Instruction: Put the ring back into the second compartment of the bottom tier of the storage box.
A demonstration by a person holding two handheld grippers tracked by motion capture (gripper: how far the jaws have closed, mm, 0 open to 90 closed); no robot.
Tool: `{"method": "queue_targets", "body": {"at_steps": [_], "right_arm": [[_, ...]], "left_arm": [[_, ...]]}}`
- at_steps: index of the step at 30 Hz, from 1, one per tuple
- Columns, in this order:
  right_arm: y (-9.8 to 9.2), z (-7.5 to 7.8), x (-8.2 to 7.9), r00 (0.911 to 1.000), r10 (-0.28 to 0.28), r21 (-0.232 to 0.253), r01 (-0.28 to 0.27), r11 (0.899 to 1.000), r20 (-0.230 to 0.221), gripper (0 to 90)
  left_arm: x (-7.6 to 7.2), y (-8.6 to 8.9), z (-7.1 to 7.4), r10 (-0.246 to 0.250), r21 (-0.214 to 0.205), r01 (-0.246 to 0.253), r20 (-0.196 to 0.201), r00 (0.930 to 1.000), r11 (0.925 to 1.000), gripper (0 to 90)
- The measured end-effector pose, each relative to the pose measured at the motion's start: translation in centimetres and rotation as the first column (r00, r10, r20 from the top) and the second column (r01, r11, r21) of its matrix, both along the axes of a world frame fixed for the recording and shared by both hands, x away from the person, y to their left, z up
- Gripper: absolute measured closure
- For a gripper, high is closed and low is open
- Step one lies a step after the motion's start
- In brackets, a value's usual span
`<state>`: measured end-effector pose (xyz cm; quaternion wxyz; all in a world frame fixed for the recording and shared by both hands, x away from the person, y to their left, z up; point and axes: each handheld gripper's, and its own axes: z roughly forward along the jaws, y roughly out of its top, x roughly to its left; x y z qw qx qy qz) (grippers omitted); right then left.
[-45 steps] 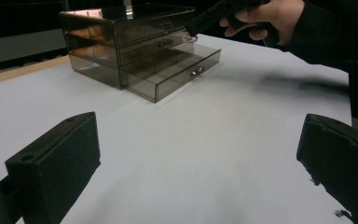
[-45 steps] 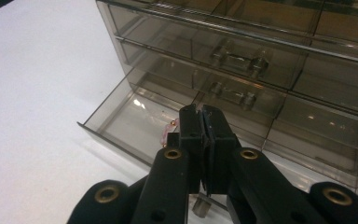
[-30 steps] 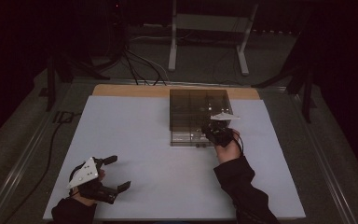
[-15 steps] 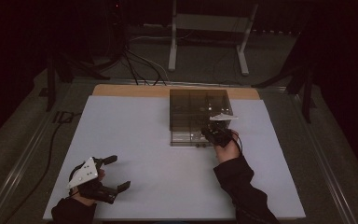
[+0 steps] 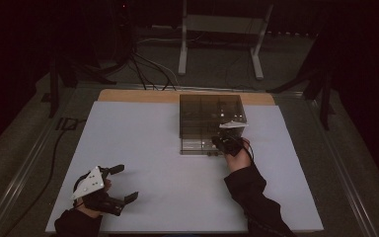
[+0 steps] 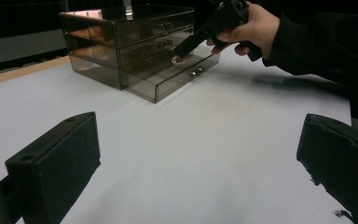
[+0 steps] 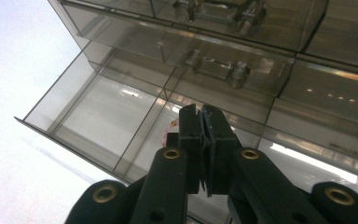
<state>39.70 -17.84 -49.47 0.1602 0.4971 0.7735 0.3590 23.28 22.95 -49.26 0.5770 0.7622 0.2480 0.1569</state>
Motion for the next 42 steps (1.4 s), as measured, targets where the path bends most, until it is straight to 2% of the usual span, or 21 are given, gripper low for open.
{"method": "queue_targets", "body": {"at_steps": [2, 8, 12, 15, 17, 20, 23, 25, 26, 28, 31, 34, 39, 40, 42], "right_arm": [[-0.1, 0.1, 0.0, 0.9999, -0.008, 0.0, 0.008, 1.0, 0.008, 87.0], [0.0, 0.6, -0.3, 0.9992, 0.0, -0.008, 0.0, 1.0, 0.039, 63.2], [0.0, 1.0, -0.6, 0.9986, 0.02, 0.036, -0.022, 0.999, 0.05, 45.2], [0.1, 1.4, -0.9, 0.9977, 0.031, 0.052, -0.034, 0.998, 0.06, 35.9], [0.3, 1.7, -1.2, 0.9967, 0.033, 0.046, -0.037, 0.998, 0.074, 34.1], [0.4, 2.1, -1.4, 0.9956, 0.047, 0.057, -0.052, 0.997, 0.081, 28.0], [0.6, 2.3, -1.6, 0.9945, 0.071, 0.065, -0.076, 0.995, 0.077, 14.6], [0.6, 2.3, -1.8, 0.9927, 0.084, 0.075, -0.09, 0.993, 0.087, 11.1], [0.7, 2.3, -1.7, 0.9938, 0.075, 0.067, -0.081, 0.994, 0.082, 9.0], [0.7, 2.3, -1.7, 0.9922, 0.105, 0.069, -0.109, 0.992, 0.068, 2.3], [0.9, 2.3, -1.8, 0.9905, 0.124, 0.061, -0.128, 0.99, 0.06, 1.3], [1.0, 2.6, -2.0, 0.9888, 0.129, 0.063, -0.133, 0.989, 0.075, 0.8], [0.9, 3.3, -2.2, 0.9861, 0.145, 0.097, -0.153, 0.983, 0.081, 0.0], [0.8, 3.6, -2.5, 0.9826, 0.16, 0.109, -0.17, 0.979, 0.094, 0.0], [0.8, 3.9, -2.7, 0.9805, 0.162, 0.106, -0.174, 0.979, 0.112, 0.0]], "left_arm": [[0.0, 0.0, 0.0, 0.0, 0.003, 0.0, 0.0, 1.0, 1.0, 0.5], [0.0, -0.1, 0.0, -0.003, 0.009, 0.003, 0.0, 1.0, 1.0, 0.4], [0.0, 0.0, 0.0, -0.002, 0.004, 0.002, 0.0, 1.0, 1.0, 0.4], [0.0, 0.0, 0.0, 0.0, 0.003, 0.0, 0.0, 1.0, 1.0, 0.4], [0.0, 0.0, 0.0, -0.001, 0.002, 0.001, -0.001, 1.0, 1.0, 0.4], [0.0, -0.1, 0.1, -0.005, 0.007, 0.005, 0.002, 1.0, 1.0, 0.4], [0.0, 0.0, 0.1, -0.002, 0.004, 0.002, 0.001, 1.0, 1.0, 0.5], [0.0, 0.0, 0.1, -0.002, 0.004, 0.002, 0.002, 1.0, 1.0, 0.5], [0.0, 0.0, 0.1, -0.003, 0.006, 0.003, 0.002, 1.0, 1.0, 0.5], [0.0, -0.1, 0.1, -0.003, 0.007, 0.003, 0.0, 1.0, 1.0, 0.4], [0.0, -0.1, 0.1, -0.003, 0.008, 0.003, 0.002, 1.0, 1.0, 0.4], [0.1, 0.0, 0.0, -0.001, 0.006, 0.001, 0.001, 1.0, 1.0, 0.5], [0.1, 0.0, 0.0, 0.0, 0.006, 0.0, -0.001, 1.0, 1.0, 0.5], [0.1, 0.0, 0.1, 0.0, 0.004, 0.0, 0.0, 1.0, 1.0, 0.5], [0.1, -0.1, 0.1, 0.0, 0.005, 0.0, 0.001, 1.0, 1.0, 0.4]]}}
